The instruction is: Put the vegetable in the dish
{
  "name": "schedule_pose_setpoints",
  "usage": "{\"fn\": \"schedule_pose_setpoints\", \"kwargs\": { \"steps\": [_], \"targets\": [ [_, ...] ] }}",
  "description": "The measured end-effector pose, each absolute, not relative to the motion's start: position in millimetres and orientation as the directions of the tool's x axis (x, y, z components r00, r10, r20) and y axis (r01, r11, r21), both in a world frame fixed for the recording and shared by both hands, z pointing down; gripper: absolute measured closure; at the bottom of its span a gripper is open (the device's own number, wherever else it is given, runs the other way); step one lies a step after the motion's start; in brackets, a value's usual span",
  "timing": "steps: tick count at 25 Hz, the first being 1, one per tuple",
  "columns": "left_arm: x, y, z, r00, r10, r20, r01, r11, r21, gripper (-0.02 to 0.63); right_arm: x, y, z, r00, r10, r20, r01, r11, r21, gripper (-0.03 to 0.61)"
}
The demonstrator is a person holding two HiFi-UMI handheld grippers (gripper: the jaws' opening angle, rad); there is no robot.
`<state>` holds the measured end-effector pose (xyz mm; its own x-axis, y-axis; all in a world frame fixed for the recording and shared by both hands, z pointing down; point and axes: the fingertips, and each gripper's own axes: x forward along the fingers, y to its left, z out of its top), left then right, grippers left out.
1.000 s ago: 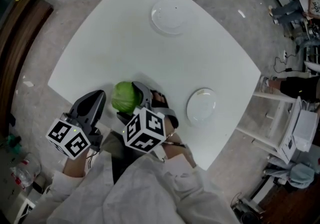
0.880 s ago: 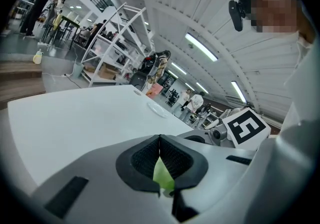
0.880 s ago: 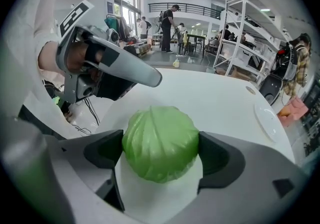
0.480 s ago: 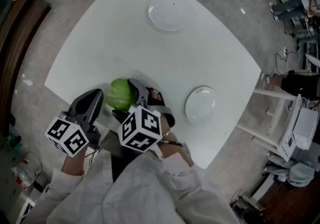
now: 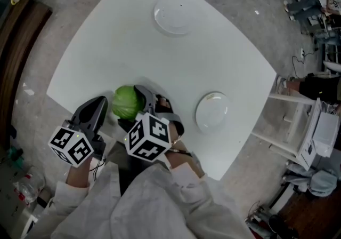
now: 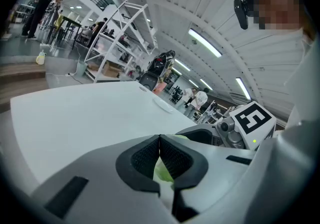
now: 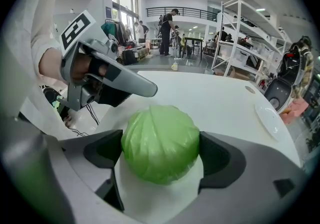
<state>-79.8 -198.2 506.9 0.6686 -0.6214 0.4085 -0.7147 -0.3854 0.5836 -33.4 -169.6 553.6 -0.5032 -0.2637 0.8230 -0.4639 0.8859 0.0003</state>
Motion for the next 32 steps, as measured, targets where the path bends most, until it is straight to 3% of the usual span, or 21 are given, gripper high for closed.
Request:
{"fn": "schedule_pose_setpoints", "kwargs": {
  "steps": [7, 32],
  "targets": [
    [-75, -192, 507, 0.681, -0.613, 0.402, -0.703, -0.393, 0.592, 0.606, -33, -172, 561, -0.499, -0.254, 0.829, -0.518, 0.854, -0.050, 0.115],
    [-60, -190, 486, 0.730, -0.569, 0.379, -0.668, -0.475, 0.573, 0.606, -9, -170, 546, -0.498, -0.469, 0.730, -0.740, 0.668, -0.076, 0.112]
  ]
}}
